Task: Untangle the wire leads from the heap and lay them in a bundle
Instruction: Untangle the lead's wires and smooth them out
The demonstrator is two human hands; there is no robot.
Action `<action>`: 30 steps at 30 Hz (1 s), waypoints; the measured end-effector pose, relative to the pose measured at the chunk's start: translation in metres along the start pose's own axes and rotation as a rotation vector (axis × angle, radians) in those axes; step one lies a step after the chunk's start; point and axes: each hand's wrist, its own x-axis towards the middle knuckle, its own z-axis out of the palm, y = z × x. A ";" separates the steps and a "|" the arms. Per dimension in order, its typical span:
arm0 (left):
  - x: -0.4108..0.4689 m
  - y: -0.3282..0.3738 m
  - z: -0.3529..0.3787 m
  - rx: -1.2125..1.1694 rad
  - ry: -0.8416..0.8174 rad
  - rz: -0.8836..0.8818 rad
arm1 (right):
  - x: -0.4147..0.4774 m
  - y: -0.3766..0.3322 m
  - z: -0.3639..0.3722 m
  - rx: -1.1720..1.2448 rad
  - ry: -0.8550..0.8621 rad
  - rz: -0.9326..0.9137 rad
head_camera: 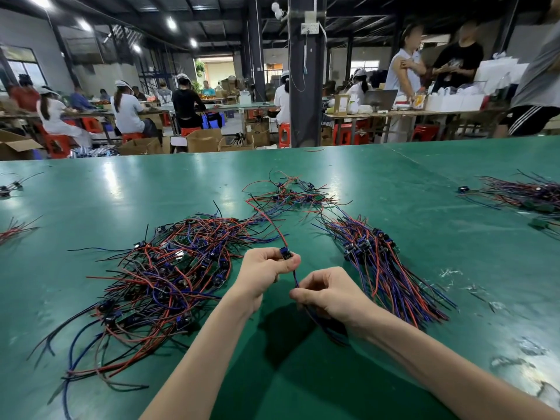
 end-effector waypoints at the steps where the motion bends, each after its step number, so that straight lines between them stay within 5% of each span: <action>1: 0.000 0.000 -0.001 0.003 -0.002 0.003 | 0.000 0.000 0.000 -0.002 0.001 -0.007; 30: 0.018 -0.003 -0.023 -0.099 0.407 0.163 | 0.003 0.011 0.007 -0.242 0.046 -0.045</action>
